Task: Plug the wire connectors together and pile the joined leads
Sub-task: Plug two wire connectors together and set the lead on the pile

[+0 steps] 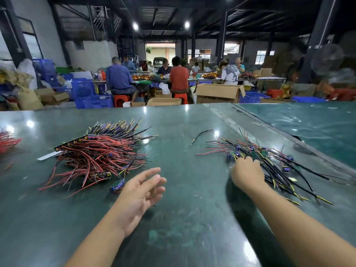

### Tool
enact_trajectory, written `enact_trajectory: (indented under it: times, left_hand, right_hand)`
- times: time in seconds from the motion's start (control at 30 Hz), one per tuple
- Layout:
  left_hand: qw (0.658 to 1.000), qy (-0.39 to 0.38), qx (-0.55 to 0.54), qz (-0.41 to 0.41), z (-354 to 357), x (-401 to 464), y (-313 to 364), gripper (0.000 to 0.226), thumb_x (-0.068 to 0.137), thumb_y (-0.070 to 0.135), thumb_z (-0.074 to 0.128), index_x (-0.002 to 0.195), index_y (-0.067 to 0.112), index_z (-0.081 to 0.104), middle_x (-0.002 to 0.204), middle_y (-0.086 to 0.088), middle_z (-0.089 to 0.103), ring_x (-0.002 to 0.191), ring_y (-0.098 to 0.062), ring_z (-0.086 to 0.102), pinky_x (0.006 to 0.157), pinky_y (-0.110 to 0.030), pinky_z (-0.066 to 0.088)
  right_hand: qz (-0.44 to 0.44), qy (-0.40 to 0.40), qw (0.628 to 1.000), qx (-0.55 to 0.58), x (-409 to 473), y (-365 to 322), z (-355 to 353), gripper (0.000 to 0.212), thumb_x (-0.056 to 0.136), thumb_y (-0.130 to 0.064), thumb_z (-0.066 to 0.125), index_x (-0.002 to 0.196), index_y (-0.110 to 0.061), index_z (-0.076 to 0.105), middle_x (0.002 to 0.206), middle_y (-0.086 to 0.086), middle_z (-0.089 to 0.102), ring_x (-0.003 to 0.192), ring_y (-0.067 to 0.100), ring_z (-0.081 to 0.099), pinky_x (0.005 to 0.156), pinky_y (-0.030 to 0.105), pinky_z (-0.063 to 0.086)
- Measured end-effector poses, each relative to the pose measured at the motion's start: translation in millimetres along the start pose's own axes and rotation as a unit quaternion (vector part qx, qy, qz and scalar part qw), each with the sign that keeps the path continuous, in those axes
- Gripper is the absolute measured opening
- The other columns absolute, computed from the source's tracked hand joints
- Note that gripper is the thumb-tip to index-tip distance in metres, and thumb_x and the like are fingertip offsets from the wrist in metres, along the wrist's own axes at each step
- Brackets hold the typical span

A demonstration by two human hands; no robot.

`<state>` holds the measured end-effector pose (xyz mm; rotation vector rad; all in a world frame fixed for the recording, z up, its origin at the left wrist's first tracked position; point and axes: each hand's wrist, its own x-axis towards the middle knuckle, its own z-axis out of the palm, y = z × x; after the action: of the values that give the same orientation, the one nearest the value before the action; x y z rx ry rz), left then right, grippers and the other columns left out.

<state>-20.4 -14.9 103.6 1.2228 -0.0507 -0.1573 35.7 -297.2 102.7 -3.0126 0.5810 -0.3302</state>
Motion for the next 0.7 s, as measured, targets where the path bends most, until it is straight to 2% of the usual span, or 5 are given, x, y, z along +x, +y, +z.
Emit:
enact_trajectory:
  times: [0.1, 0.17, 0.37, 0.53, 0.7]
  left_hand:
    - [1.000, 0.003, 0.001, -0.005, -0.2, 1.1, -0.9, 0.031, 0.081, 0.018, 0.063, 0.112, 0.013, 0.065, 0.090, -0.006, 0.071, 0.071, -0.011, 0.066, 0.071, -0.026, 0.052]
    - [1.000, 0.011, 0.001, -0.003, -0.1, 1.7, -1.2, 0.026, 0.085, 0.015, 0.061, 0.110, 0.014, 0.065, 0.089, -0.006, 0.071, 0.070, -0.011, 0.066, 0.072, -0.027, 0.051]
    - [0.986, 0.119, 0.034, 0.108, -7.7, 9.6, 1.4, 0.018, 0.090, 0.002, 0.057, 0.098, 0.016, 0.066, 0.074, 0.002, 0.070, 0.060, -0.005, 0.061, 0.060, -0.019, 0.050]
    - [0.908, 0.252, 0.222, 0.250, -26.2, 20.1, 5.0, 0.029, 0.087, -0.002, 0.059, 0.085, 0.027, 0.065, 0.085, 0.005, 0.068, 0.075, -0.008, 0.062, 0.074, -0.019, 0.049]
    - [0.820, 0.347, 0.424, 0.164, -53.1, 26.8, 2.1, 0.041, 0.081, -0.007, 0.045, 0.094, 0.027, 0.064, 0.104, -0.008, 0.065, 0.100, -0.032, 0.055, 0.092, -0.040, 0.041]
  right_hand:
    - [-0.073, 0.045, 0.996, -0.037, 3.6, -0.9, 6.2, 0.031, 0.092, -0.023, 0.040, 0.119, -0.013, 0.051, 0.128, 0.008, 0.049, 0.120, 0.031, 0.042, 0.091, 0.037, 0.039]
    - [-0.125, 0.006, 0.992, 0.011, 8.5, -3.3, 12.8, 0.033, 0.097, -0.028, 0.032, 0.119, -0.011, 0.051, 0.129, 0.008, 0.048, 0.126, 0.028, 0.040, 0.098, 0.037, 0.036]
    - [-0.096, -0.108, 0.989, 0.015, 22.0, 10.7, 19.0, 0.049, 0.101, -0.037, 0.016, 0.125, -0.006, 0.045, 0.133, 0.010, 0.041, 0.131, 0.023, 0.031, 0.106, 0.045, 0.027]
    - [-0.076, -0.094, 0.992, 0.025, 22.8, 5.0, 10.8, 0.047, 0.100, -0.035, 0.018, 0.121, -0.007, 0.050, 0.130, 0.013, 0.044, 0.130, 0.026, 0.031, 0.106, 0.046, 0.028]
    - [-0.098, 0.012, 0.974, 0.202, -12.9, -36.7, -7.3, 0.030, 0.100, -0.032, 0.029, 0.084, -0.017, 0.049, 0.109, 0.008, 0.055, 0.112, 0.028, 0.048, 0.090, 0.040, 0.040]
